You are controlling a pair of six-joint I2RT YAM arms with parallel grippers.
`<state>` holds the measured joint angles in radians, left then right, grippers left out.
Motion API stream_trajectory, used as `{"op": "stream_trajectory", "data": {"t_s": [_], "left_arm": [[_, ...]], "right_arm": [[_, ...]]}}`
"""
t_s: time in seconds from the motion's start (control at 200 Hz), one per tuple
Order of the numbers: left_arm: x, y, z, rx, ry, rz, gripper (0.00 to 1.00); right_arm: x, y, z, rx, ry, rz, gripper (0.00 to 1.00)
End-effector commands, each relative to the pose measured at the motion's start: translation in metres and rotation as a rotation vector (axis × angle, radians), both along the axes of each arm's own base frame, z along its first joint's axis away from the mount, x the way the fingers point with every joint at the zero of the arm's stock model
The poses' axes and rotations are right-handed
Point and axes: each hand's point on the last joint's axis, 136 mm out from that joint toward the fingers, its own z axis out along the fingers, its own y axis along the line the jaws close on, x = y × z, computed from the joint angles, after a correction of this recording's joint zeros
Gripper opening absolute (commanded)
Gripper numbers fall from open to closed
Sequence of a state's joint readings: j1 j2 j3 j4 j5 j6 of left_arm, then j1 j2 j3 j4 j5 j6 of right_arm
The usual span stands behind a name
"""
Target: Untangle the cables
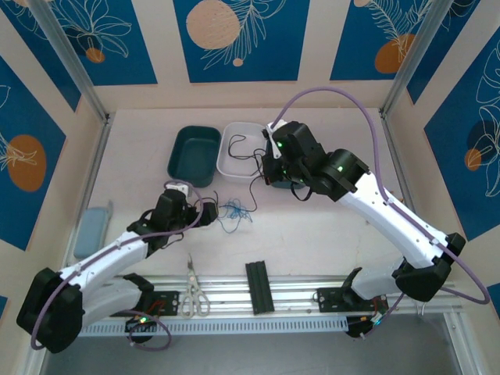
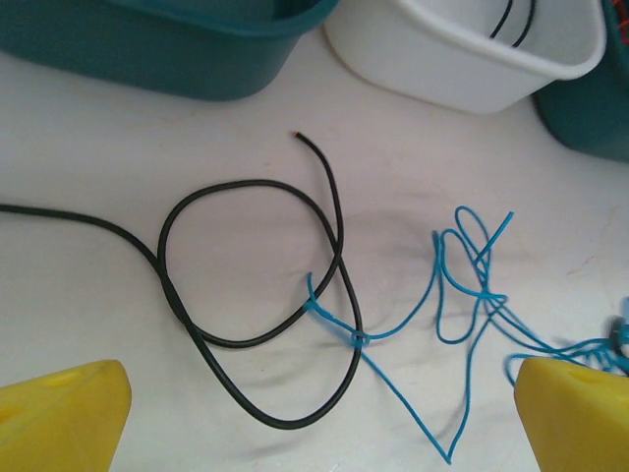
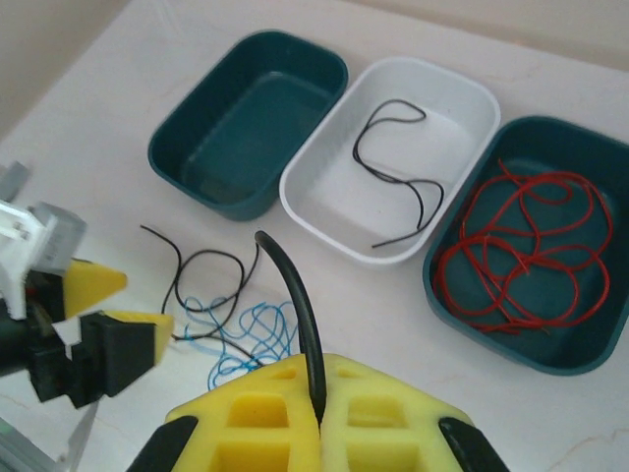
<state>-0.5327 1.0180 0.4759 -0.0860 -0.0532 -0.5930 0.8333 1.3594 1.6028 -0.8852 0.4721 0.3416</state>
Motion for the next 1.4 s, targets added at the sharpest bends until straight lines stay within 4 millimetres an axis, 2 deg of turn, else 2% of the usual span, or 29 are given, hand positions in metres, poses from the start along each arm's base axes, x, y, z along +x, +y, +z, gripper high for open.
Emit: {"op": "stream_trajectory", "data": {"t_s": [0.0,0.125,0.3,0.455,0.79,0.995,1.16,1.3,1.395], "left_arm": [[0.001,0.003,0.018,0.0,-0.042,-0.011,1.0],[0.002,-0.01,0.045,-0.036,-0.121,-0.085,1.0],[0.004,-0.033,0.054,0.034,-0.163,-0.219,1.0],[0.004,-0.059,0.044,0.081,-0.167,-0.328,1.0],[0.006,-0.093,0.017,0.094,-0.11,-0.412,1.0],[0.009,-0.088,-0.006,0.176,-0.074,-0.403,1.0],[0.015,-0.072,-0.025,0.241,-0.019,-0.298,1.0],[0.022,-0.048,-0.037,0.31,0.003,-0.168,1.0],[0.025,-0.035,-0.038,0.342,0.002,-0.098,1.0]], "right_arm": [[0.001,0.0,0.005,0.005,0.003,-0.007,0.0],[0.003,0.008,0.001,0.007,0.018,0.01,0.0],[0.004,0.013,0.005,0.024,0.016,0.018,0.0],[0.004,0.014,0.01,0.041,0.01,0.026,0.0],[-0.004,0.021,0.026,0.108,-0.002,0.075,0.0],[-0.009,0.024,0.037,0.146,-0.013,0.103,0.0],[-0.017,0.026,0.051,0.179,-0.026,0.147,0.0],[-0.021,0.012,0.062,0.173,-0.065,0.122,0.0],[-0.024,-0.002,0.068,0.164,-0.087,0.095,0.0]]}}
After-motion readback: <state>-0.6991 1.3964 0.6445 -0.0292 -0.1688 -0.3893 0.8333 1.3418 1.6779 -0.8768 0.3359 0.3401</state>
